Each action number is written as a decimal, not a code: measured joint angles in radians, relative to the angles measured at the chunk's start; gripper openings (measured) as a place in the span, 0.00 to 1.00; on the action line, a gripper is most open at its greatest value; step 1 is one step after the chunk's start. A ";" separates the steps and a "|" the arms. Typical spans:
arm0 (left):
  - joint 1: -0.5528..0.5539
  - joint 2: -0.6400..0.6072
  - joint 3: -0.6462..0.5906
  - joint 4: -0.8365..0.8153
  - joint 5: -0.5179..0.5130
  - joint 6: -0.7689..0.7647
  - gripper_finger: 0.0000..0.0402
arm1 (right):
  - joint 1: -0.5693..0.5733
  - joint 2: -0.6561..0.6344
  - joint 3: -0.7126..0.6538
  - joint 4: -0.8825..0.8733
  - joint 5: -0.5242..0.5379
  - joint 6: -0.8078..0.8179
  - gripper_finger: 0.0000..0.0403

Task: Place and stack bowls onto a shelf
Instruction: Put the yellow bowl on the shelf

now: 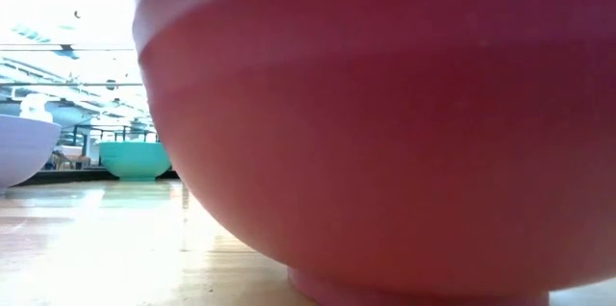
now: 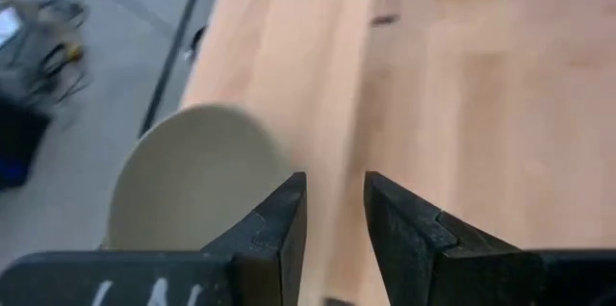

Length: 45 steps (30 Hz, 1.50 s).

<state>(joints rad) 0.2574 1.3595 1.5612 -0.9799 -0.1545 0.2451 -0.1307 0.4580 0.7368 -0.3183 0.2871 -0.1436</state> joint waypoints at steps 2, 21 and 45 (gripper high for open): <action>-0.026 -0.025 0.000 -0.010 0.032 -0.013 0.28 | 0.000 0.001 0.000 -0.016 0.004 -0.002 0.00; -0.172 -0.132 0.000 -0.072 0.031 -0.227 0.28 | -0.001 0.003 0.000 -0.147 0.137 0.100 0.08; -0.185 -0.131 0.000 -0.081 0.012 -0.271 0.28 | 0.000 0.003 0.000 -0.084 0.129 0.074 0.20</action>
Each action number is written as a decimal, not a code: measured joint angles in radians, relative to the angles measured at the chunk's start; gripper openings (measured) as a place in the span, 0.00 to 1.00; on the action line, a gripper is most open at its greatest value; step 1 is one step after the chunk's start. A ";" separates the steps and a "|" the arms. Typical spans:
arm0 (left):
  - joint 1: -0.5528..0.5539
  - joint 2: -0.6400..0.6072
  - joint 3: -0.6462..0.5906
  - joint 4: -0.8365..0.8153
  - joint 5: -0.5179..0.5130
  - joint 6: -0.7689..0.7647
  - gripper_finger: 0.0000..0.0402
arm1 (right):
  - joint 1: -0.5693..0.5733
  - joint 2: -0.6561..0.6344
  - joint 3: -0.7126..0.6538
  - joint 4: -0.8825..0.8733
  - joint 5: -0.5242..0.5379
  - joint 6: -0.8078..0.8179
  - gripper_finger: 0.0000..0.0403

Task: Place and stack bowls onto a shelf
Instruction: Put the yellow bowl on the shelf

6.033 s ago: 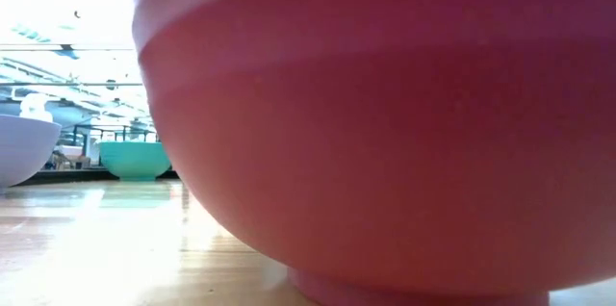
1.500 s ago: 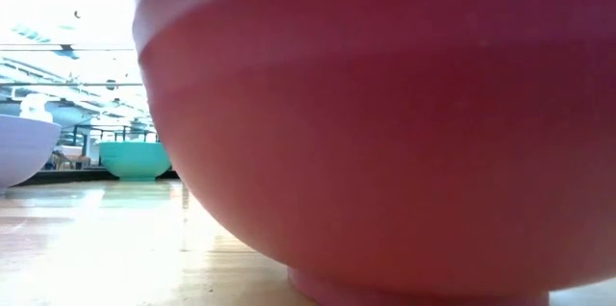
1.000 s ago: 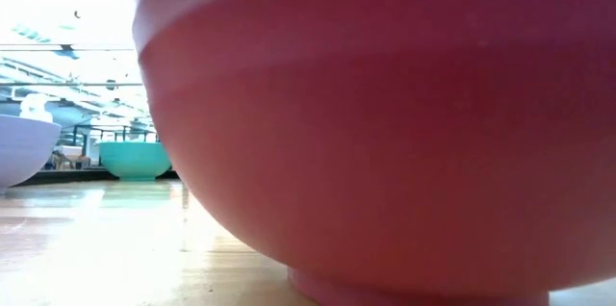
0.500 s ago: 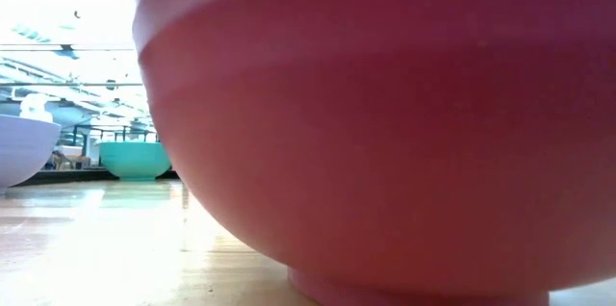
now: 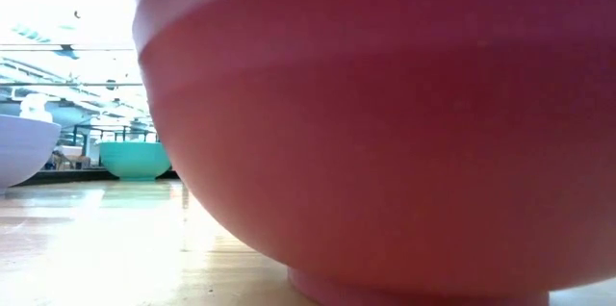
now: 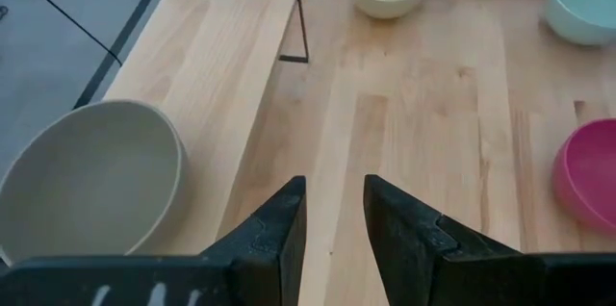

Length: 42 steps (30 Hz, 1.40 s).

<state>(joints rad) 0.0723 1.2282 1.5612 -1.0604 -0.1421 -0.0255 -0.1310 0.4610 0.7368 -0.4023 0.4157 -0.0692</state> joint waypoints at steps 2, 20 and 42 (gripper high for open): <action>0.000 0.000 0.000 -0.026 0.000 0.013 0.28 | 0.001 0.000 0.000 -0.005 -0.017 -0.004 0.23; 0.000 0.000 0.000 -0.289 0.001 0.050 0.28 | 0.002 0.159 0.158 -0.574 -0.376 0.494 0.21; 0.000 0.000 0.000 -0.308 0.002 0.042 0.28 | 0.002 0.504 0.158 -0.706 -0.595 0.650 0.21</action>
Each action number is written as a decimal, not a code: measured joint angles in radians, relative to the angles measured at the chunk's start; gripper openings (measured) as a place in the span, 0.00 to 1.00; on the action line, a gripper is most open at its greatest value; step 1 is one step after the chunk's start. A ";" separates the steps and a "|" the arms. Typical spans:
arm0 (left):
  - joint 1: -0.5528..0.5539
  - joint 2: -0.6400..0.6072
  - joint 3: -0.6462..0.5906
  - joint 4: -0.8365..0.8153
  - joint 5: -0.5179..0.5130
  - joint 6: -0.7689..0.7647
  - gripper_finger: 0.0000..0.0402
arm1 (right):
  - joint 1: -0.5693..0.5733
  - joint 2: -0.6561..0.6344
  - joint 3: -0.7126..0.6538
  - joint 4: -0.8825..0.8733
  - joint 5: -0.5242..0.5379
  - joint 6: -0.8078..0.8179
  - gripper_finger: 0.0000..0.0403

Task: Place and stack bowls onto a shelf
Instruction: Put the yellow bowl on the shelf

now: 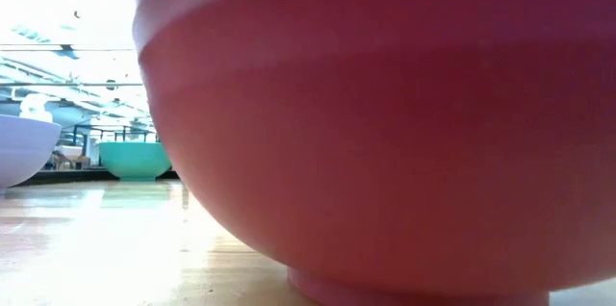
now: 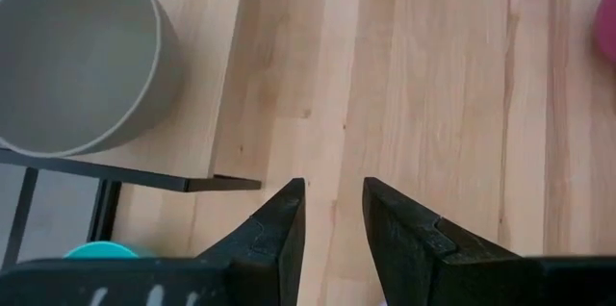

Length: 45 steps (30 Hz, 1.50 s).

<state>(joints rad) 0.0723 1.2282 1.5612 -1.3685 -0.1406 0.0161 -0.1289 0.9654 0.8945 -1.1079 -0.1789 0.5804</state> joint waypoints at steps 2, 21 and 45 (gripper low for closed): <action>0.000 0.000 0.000 0.000 0.000 0.000 0.28 | 0.000 0.025 0.000 0.000 0.000 0.006 0.21; 0.000 0.000 0.000 -0.001 0.000 0.040 0.28 | -0.002 0.185 0.000 -0.015 0.077 0.111 0.21; 0.000 0.000 0.000 -0.043 0.000 0.039 0.28 | -0.002 0.228 -0.155 0.023 0.081 0.032 0.21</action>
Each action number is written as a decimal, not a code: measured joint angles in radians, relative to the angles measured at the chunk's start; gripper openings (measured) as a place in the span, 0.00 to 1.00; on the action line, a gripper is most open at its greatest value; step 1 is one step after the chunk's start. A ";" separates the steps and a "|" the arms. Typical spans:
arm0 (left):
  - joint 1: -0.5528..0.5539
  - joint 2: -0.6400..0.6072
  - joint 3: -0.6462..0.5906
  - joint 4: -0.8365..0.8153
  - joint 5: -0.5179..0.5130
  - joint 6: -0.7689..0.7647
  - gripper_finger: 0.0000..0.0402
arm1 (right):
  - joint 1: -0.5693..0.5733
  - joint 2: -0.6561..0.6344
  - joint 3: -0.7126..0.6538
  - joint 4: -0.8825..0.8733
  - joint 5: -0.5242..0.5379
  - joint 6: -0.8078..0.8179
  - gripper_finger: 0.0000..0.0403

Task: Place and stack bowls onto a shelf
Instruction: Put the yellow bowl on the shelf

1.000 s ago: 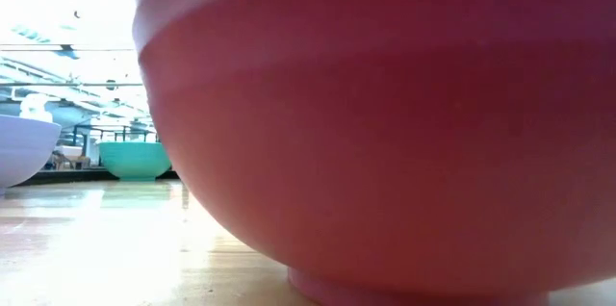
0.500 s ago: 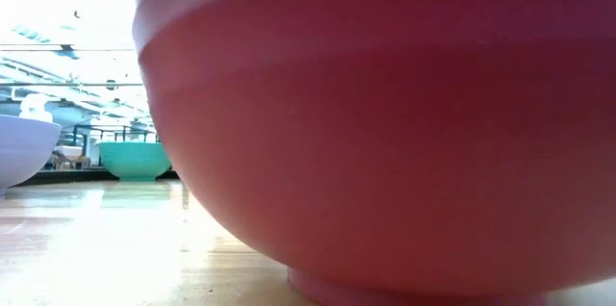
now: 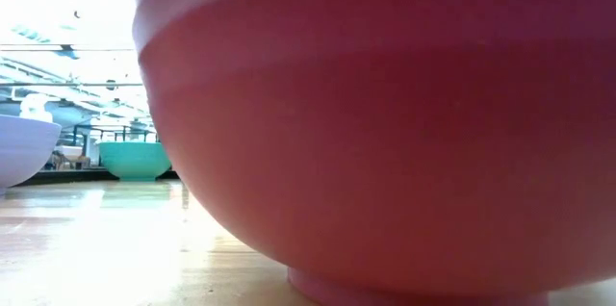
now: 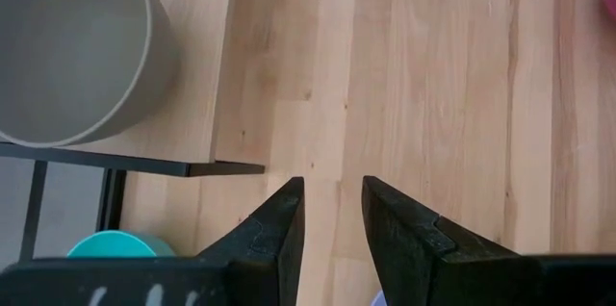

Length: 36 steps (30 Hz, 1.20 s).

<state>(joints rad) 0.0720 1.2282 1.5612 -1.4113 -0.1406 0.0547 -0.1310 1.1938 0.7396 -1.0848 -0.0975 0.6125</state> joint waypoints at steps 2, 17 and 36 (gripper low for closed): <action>0.000 0.000 0.000 0.000 0.000 0.000 0.28 | 0.000 0.000 -0.022 0.029 -0.004 -0.025 0.21; 0.000 0.000 0.000 0.002 0.000 -0.006 0.28 | 0.000 0.000 -0.042 0.055 0.013 -0.154 0.01; 0.000 0.000 0.000 0.002 0.000 -0.011 0.28 | 0.000 -0.003 0.479 -0.488 0.263 -0.233 0.00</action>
<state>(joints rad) 0.0719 1.2282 1.5612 -1.4090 -0.1410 0.0433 -0.1314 1.1907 1.2190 -1.5729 0.1651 0.3793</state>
